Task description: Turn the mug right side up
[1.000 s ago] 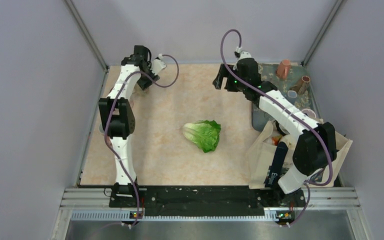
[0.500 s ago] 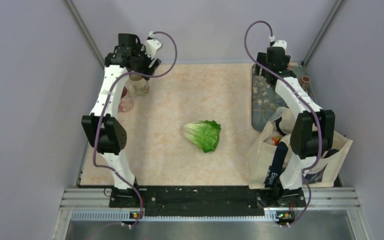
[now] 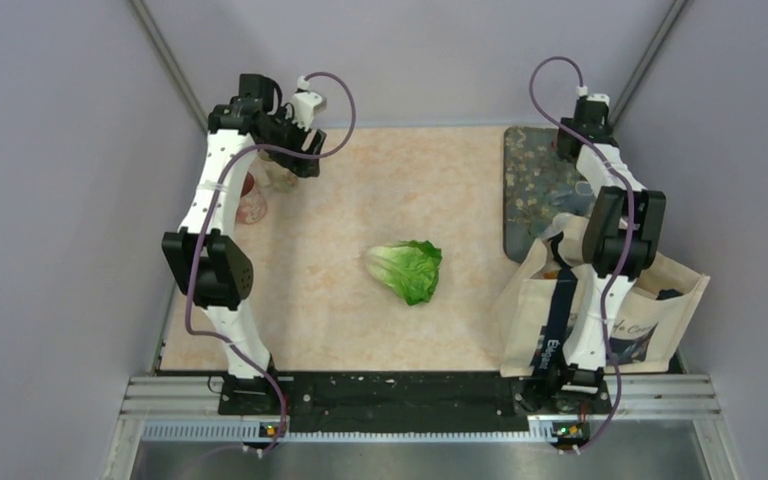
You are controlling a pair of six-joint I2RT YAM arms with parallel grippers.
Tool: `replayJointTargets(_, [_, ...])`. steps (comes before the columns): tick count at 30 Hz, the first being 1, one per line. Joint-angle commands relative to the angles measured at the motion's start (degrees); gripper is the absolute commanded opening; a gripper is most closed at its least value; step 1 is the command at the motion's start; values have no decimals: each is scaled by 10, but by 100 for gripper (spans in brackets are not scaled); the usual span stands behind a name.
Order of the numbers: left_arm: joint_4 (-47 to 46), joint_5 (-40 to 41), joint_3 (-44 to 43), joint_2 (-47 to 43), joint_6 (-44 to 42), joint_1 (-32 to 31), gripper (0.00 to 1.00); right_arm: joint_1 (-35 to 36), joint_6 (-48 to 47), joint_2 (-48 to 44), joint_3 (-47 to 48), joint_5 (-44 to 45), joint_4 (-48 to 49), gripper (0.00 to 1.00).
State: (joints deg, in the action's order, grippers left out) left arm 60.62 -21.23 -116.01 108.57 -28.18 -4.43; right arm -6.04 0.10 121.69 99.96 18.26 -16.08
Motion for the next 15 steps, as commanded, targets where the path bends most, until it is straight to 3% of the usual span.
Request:
replayJointTargets(1, [43,-29,-31,13,13,0,77,-24,-33,34,44,-58,25,67])
replayJointTargets(5, [48,-9,-48,27,10,0,76,-26,-75,64,59,-95,51,67])
replayJointTargets(15, [47,-12,-79,40,16,0,76,-38,-71,172,195,-118,31,65])
